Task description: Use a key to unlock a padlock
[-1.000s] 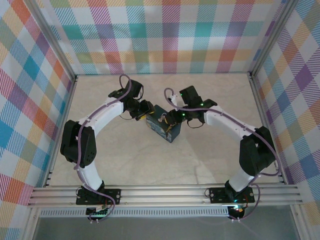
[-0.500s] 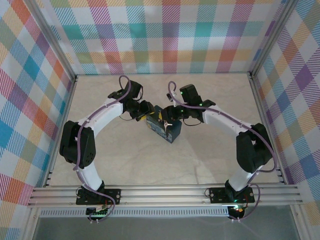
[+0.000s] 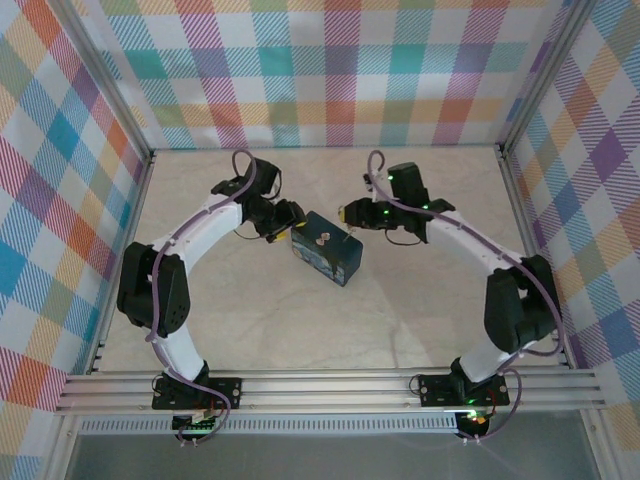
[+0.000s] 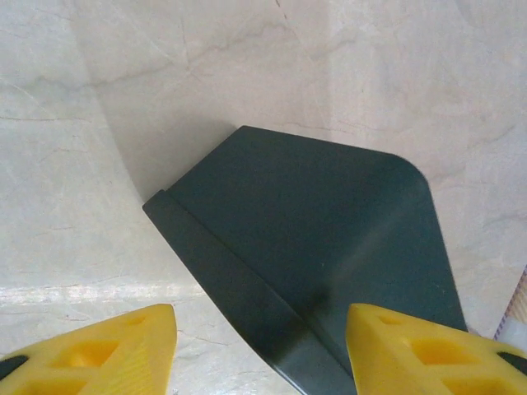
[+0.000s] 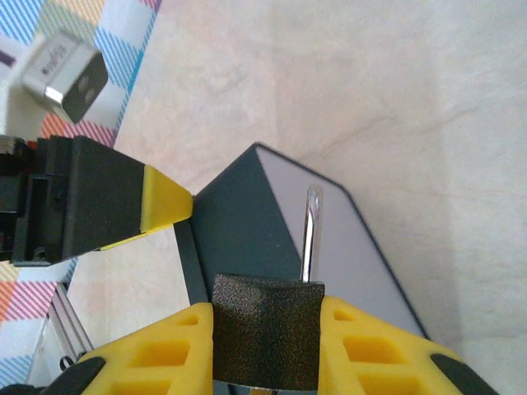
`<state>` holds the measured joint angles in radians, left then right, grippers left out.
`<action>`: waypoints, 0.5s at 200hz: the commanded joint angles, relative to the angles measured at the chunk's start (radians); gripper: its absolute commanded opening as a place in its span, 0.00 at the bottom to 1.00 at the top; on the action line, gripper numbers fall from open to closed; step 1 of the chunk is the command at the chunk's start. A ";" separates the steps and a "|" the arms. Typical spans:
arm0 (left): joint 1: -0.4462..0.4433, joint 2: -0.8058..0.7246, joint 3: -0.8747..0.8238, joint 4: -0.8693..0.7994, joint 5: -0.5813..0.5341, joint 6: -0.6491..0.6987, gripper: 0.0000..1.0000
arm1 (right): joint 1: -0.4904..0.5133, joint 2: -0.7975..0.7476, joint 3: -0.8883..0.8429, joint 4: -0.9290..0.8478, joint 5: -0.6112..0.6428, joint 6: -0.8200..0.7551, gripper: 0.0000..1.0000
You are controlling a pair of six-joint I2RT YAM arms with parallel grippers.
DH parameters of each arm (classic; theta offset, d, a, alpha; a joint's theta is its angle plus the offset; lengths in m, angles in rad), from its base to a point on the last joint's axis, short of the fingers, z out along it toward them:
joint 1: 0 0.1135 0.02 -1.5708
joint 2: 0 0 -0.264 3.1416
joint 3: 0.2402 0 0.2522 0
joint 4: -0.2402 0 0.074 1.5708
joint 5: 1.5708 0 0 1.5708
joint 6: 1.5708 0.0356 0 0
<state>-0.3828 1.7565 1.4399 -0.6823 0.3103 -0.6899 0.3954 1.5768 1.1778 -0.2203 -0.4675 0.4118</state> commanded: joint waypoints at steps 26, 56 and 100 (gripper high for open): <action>0.044 -0.043 0.047 -0.034 0.048 0.018 0.58 | -0.137 -0.112 -0.139 -0.077 0.005 -0.032 0.18; 0.065 -0.066 0.044 -0.044 0.044 0.026 0.59 | -0.183 -0.105 -0.233 -0.110 0.114 -0.082 0.21; 0.088 -0.101 0.015 -0.044 0.049 0.033 0.59 | -0.189 -0.060 -0.300 -0.108 0.242 -0.111 0.27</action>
<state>-0.3119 1.7031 1.4578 -0.7044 0.3405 -0.6823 0.2089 1.4929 0.8879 -0.3267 -0.3069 0.3424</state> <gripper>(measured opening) 0.586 0.266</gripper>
